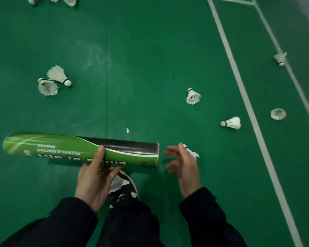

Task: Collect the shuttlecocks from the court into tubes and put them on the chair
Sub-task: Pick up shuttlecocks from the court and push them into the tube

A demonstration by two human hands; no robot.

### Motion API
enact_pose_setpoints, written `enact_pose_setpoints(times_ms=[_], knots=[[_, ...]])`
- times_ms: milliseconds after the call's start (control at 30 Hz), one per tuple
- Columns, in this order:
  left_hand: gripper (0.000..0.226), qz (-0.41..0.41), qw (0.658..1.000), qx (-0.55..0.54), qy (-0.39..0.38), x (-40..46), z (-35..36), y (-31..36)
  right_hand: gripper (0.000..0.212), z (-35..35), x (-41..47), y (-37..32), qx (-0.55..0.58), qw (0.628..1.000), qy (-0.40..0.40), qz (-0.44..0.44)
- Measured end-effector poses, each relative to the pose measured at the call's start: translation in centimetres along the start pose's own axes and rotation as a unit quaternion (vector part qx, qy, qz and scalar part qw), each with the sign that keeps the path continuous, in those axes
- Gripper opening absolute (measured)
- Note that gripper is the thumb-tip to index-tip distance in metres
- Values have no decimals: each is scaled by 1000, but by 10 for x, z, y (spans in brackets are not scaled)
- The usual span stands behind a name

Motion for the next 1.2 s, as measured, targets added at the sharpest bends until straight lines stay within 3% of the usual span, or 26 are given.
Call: enact_pose_setpoints(times_ms=[67,100,167,233,367,467,567,667,767,900,1000,1067,1200], knots=[[62,-14,1000,-5,4,3,5,-6,29,-48,29,6,32,971,234,-44],[62,-25,1000,-6,3,4,7,-11,37,-62,39,14,24,960,278,-18],[63,-43,999,-3,-8,4,14,-19,46,-74,59,34,-39,969,241,30],[65,-56,998,4,-12,5,22,-24,31,-80,72,42,-113,973,199,16],[72,-64,998,-4,10,6,34,-21,6,-63,38,6,-119,981,114,-98],[81,-60,998,7,17,-4,48,-16,11,-53,-19,-32,-151,972,-5,-179],[70,-42,997,47,-50,-26,77,-14,24,-48,-61,-57,-243,949,-143,-139],[66,-25,992,63,-107,-55,112,-13,52,-54,-88,-90,-276,936,-216,-22],[66,-14,987,65,-145,-84,154,-16,39,-70,-116,-126,-232,940,-242,62],[60,4,979,61,-196,-104,198,-21,36,-98,-116,-158,-140,957,-246,61],[68,14,980,47,-192,-87,216,-25,42,-119,-86,-163,-68,978,-197,25],[73,17,985,36,-165,-62,224,-27,29,-137,-52,-166,2,989,-142,-30],[97,21,992,48,-113,-11,238,-29,12,-194,51,-168,-14,992,99,-77]])
Point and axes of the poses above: each hand's wrist, its own x-axis towards the middle knuckle, its own z-axis out of the palm, y = z × x, the point moved 4 cm from there along x, towards the middle knuckle, and after that the axes turned 15 degrees about x, right-handed, at the moved point
